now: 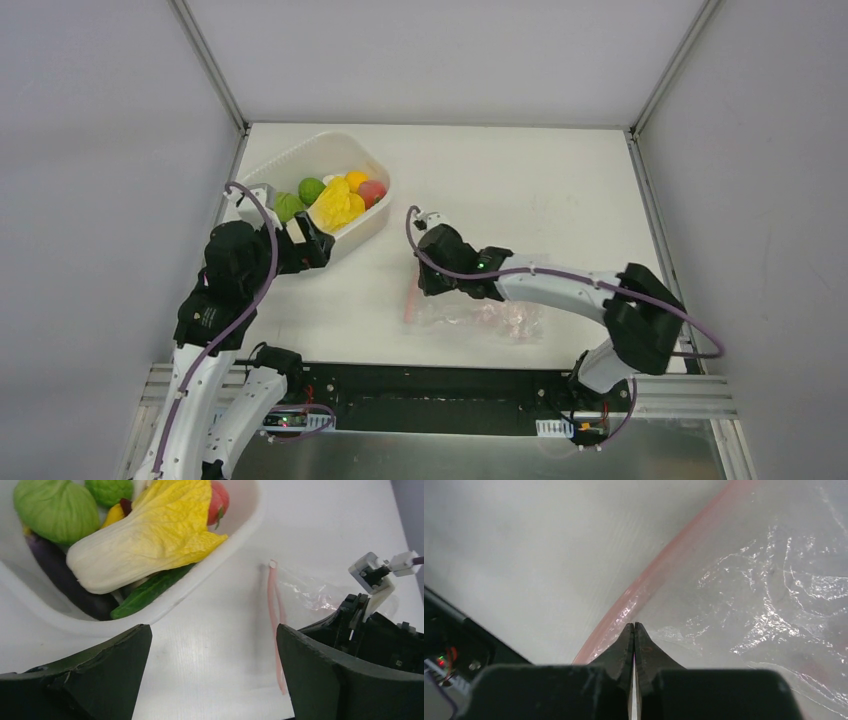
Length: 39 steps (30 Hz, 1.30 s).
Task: Place the food in the zip-top bag and seal the zipper
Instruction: Pick up the zipper food storage bag at the center of the board, then open the zipper of the food storage bag at the center of the board.
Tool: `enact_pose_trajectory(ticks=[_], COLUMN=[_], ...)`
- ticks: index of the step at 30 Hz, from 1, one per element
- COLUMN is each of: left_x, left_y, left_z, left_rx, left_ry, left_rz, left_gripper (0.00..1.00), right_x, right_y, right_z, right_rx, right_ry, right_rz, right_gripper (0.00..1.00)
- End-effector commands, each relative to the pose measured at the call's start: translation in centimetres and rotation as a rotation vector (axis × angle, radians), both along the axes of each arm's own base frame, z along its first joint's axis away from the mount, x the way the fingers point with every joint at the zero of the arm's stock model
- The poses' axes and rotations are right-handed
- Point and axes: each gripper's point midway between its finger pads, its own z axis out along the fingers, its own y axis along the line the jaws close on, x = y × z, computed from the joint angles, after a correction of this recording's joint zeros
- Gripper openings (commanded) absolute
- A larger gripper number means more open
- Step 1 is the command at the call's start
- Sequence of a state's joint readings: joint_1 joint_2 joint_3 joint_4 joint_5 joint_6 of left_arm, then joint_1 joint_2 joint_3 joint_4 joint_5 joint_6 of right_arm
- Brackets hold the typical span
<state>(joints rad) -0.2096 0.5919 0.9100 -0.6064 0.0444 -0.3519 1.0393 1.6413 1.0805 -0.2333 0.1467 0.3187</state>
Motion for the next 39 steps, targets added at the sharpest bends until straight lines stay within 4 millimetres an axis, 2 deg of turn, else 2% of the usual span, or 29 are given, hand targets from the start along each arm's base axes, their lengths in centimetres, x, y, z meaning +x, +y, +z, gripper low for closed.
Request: enact_pose_trajectory(ticks=[1,5,8,12,16,22,28,32,39], left_x=[0.0,0.1,-0.2,-0.1,0.2,0.9,0.6,0.4,0.4], left_y=[-3.9,-6.6,-8.7,-11.7,-14.7,-18.8,-22.2,-23.4,-24.6], left_z=[0.8,-0.1,-0.9,-2.2,-2.9,-3.7,-4.0,-4.8,-5.9], left_rx=[-0.134,-0.243,-0.263,-0.291,-0.337,-0.399,-0.448,-0.466,-0.463], left_ry=[-0.031,-0.010,0.028,0.050,0.074,0.126,0.152,0.182,0.229], left_rz=[-0.175,-0.270,-0.341,-0.390,-0.431,-0.471,-0.551,-0.590,-0.624], left_gripper=[1.00,1.00,0.95,0.94,0.92,0.87,0.79,0.76,0.64], right_x=[-0.5,-0.9,-1.6,-1.7,-2.8,-4.7,-5.2,-4.9,-4.8], right_y=[1.2,-0.2,-1.6,-3.5,-4.5,-5.3,-6.2,-6.5,-6.6], right_z=[6.9,10.2,11.6,13.2,14.6,14.8,14.8,14.5,14.7], right_rx=[0.298,0.449,0.532,0.613,0.685,0.749,0.802,0.795,0.805], right_ry=[-0.125,-0.197,-0.226,-0.284,-0.330,-0.324,-0.328,-0.336,-0.338], right_rz=[0.075,0.081,0.111,0.111,0.151,0.188,0.150,0.127,0.112], right_gripper=[0.00,0.00,0.00,0.00,0.00,0.00,0.00,0.00,0.00])
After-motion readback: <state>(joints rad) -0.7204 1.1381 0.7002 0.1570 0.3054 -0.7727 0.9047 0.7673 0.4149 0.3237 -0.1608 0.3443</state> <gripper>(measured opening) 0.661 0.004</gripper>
